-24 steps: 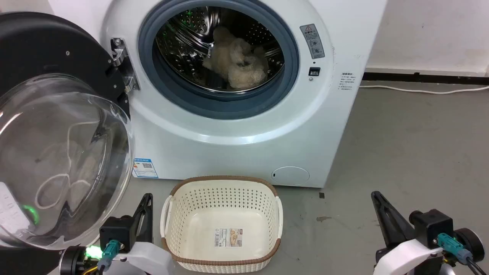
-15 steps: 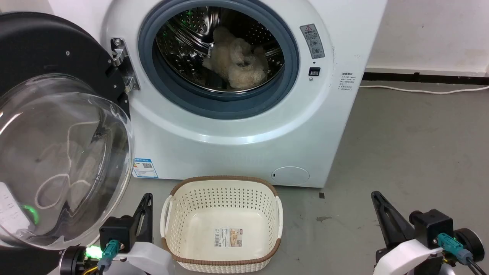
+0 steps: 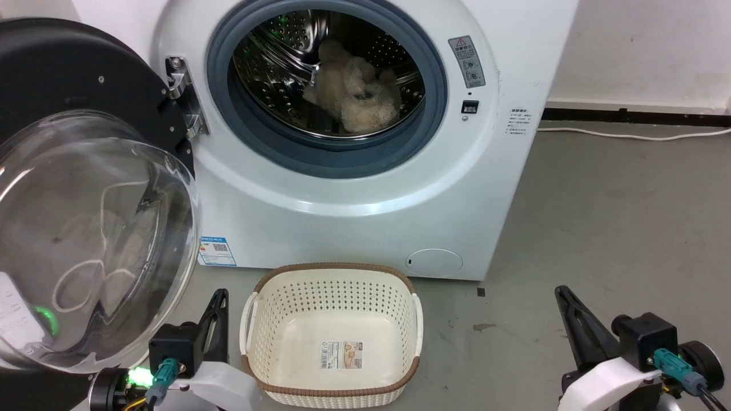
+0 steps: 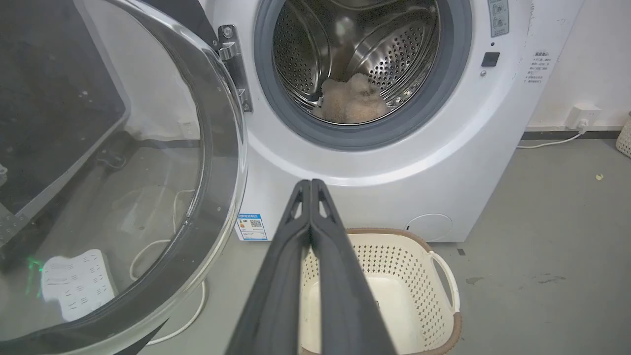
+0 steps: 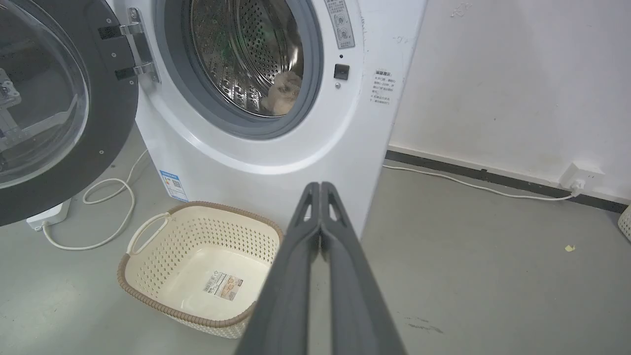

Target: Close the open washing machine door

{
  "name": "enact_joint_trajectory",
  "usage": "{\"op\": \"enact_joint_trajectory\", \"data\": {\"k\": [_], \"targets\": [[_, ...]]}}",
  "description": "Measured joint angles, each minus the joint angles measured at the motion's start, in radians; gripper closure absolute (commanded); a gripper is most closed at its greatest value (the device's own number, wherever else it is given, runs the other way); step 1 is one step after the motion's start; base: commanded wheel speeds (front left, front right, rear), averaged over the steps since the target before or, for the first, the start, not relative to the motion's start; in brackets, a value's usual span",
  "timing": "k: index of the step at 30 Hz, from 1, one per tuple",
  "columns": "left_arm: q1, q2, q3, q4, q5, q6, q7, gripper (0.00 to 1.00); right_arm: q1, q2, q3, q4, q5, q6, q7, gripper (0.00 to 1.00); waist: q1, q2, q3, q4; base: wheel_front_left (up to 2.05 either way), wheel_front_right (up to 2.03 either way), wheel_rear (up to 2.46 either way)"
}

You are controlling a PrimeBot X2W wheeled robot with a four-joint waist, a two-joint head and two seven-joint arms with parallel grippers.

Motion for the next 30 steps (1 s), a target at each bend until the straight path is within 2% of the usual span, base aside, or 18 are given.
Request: {"op": "enact_joint_trajectory", "data": {"k": [6, 7, 18, 30], "targets": [[0.0, 0.0, 0.0, 0.0, 0.0, 0.0, 0.0, 1.0, 0.0, 0.0, 0.0, 0.0, 0.0, 0.0, 0.0, 1.0, 0.0, 0.0, 0.0, 0.0, 0.0, 0.0, 0.0], [0.0, 0.0, 0.0, 0.0, 0.0, 0.0, 0.0, 0.0, 0.0, 0.0, 0.0, 0.0, 0.0, 0.0, 0.0, 0.0, 0.0, 0.0, 0.0, 0.0, 0.0, 0.0, 0.0], [0.001, 0.0, -0.008, 0.001, 0.0, 0.0, -0.01, 0.0, 0.001, 0.0, -0.005, 0.003, 0.004, 0.0, -0.007, 0.0, 0.0, 0.0, 0.0, 0.003, 0.0, 0.0, 0.0], [0.001, 0.005, -0.021, 0.001, 0.0, 0.0, -0.038, 0.0, 0.003, 0.0, -0.009, 0.013, 0.013, 0.0, -0.039, 0.0, 0.0, 0.0, -0.011, 0.048, 0.0, 0.0, 0.0]]}}
